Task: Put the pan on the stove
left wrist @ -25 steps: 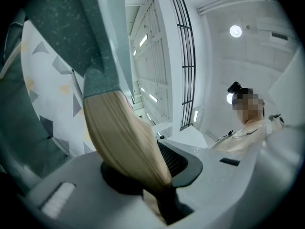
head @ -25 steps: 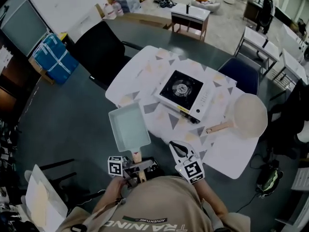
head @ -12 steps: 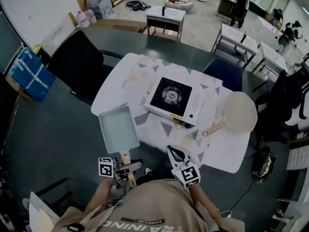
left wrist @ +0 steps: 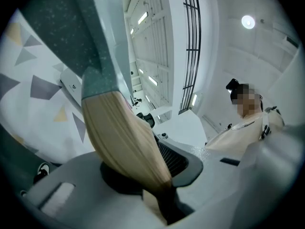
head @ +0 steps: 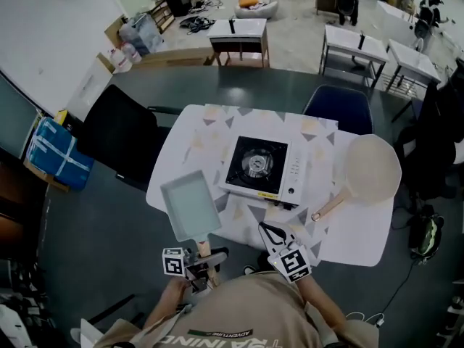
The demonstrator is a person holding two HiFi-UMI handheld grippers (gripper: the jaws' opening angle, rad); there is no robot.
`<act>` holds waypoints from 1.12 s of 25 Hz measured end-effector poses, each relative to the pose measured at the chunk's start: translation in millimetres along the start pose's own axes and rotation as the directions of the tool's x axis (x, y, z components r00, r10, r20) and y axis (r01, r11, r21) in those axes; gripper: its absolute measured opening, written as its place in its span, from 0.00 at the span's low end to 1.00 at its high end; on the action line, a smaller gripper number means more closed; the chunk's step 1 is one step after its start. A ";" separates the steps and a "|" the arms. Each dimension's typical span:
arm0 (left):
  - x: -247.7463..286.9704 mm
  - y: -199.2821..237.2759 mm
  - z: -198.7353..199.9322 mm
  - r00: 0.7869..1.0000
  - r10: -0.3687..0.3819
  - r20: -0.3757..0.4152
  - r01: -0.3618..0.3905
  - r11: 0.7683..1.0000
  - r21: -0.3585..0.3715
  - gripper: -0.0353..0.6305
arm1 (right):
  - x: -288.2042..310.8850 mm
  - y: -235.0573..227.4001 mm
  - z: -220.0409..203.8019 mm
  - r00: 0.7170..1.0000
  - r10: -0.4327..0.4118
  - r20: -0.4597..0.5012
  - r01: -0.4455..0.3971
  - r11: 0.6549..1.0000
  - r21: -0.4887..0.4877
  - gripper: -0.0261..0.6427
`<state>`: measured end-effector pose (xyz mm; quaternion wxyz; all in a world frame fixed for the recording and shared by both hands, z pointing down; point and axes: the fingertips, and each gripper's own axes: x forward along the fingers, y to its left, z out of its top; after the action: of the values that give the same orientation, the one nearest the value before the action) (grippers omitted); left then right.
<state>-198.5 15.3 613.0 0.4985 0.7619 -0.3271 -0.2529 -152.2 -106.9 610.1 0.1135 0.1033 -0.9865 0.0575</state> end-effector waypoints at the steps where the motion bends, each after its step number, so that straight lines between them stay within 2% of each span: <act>1: 4.4 3.6 6.8 1.000 0.009 -0.014 -0.009 1.000 0.011 0.19 | 5.4 -8.5 1.3 1.000 0.001 0.013 -0.001 1.000 -0.002 0.04; 4: 19.9 11.2 29.4 0.999 -0.002 -0.047 0.003 0.999 0.033 0.19 | 21.6 -34.7 7.0 0.999 -0.001 0.048 0.001 1.000 0.001 0.04; 11: 59.0 22.3 48.8 0.990 -0.057 -0.127 0.058 0.998 0.001 0.19 | 28.4 -77.7 4.8 0.998 -0.039 0.049 0.039 0.999 -0.004 0.04; 17: 83.6 31.8 58.2 0.976 -0.100 -0.192 0.089 0.994 -0.065 0.19 | 14.2 -105.4 -4.1 0.991 -0.130 0.011 0.130 0.991 0.035 0.04; 20: 94.9 35.2 72.1 0.968 -0.127 -0.218 0.109 0.990 -0.093 0.20 | 10.1 -114.2 5.3 0.983 -0.183 0.005 0.183 0.982 0.051 0.04; 28: 124.2 56.5 96.7 0.932 -0.192 -0.306 0.160 0.979 -0.126 0.20 | 0.2 -121.9 13.4 0.955 -0.298 0.002 0.297 0.954 0.048 0.04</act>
<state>-199.4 -151.7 621.6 0.5569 0.7932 -0.1604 -0.1867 -128.7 -227.2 608.2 0.1136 0.2535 -0.9586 0.0624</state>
